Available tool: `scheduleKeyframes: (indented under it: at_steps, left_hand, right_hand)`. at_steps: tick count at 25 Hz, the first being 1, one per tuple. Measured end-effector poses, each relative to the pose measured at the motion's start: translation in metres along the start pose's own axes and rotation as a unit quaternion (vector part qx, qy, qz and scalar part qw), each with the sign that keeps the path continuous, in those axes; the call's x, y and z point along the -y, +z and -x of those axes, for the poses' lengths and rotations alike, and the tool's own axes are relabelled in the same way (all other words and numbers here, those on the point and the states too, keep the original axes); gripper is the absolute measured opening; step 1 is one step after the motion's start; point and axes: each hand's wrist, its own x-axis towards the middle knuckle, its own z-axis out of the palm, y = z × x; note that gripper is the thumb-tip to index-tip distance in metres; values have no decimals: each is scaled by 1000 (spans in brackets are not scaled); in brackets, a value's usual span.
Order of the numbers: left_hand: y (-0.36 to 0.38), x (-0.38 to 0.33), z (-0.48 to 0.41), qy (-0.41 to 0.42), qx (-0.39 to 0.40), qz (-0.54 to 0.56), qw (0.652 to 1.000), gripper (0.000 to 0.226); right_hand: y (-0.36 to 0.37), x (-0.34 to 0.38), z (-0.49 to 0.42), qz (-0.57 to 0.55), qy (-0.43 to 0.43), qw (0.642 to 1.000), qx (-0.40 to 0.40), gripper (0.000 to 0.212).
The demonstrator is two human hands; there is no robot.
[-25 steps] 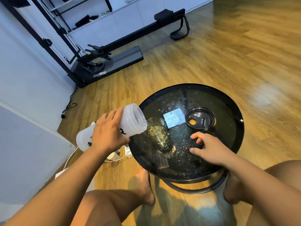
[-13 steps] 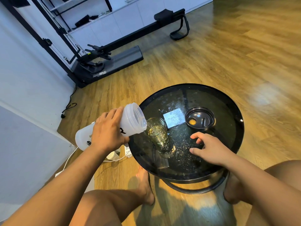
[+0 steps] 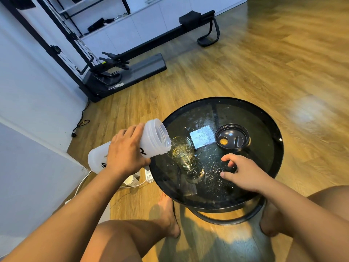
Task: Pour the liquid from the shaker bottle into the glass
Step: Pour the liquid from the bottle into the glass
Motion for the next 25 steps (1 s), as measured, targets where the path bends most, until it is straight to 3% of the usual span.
scheduleKeyframes:
  at_steps: [25]
  left_hand:
    - [-2,0,-2,6,-13,0,1000,105]
  right_hand:
    - [-2,2,1,-2,3,1000,2,46]
